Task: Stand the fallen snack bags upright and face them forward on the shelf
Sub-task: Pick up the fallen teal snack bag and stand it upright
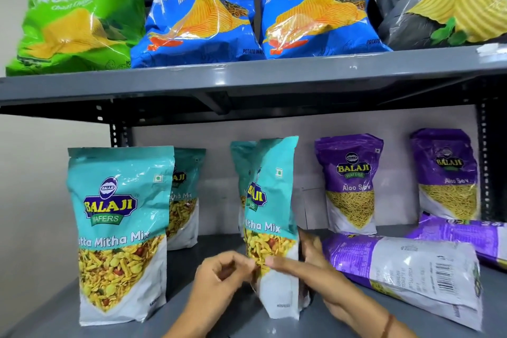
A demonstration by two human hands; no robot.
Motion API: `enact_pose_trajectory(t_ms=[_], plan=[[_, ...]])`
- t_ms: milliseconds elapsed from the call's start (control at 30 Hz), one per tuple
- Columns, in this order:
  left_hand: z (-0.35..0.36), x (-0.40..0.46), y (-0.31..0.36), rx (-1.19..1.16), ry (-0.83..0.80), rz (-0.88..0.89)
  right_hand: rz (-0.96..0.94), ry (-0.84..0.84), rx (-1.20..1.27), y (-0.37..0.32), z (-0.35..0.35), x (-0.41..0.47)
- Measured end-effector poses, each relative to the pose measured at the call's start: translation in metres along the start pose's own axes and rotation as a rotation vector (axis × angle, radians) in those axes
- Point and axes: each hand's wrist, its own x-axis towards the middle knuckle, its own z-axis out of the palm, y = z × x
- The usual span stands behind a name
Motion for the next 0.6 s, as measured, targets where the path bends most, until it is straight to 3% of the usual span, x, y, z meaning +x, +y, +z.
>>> enact_pose_trajectory(t_ms=[133,233,333,600], plan=[[-0.002,0.010,-0.001,-0.007,0.237,0.000,0.020,-0.010,0.238,0.008,-0.016,0.006],[-0.003,0.015,0.002,-0.044,0.091,-0.152,0.069,-0.090,0.271,0.011,-0.028,0.011],[0.000,0.017,-0.003,-0.032,-0.113,-0.184,0.082,-0.022,0.167,0.017,-0.031,0.016],[0.004,0.006,-0.016,0.120,0.031,-0.068,0.137,-0.018,0.115,0.020,-0.027,0.022]])
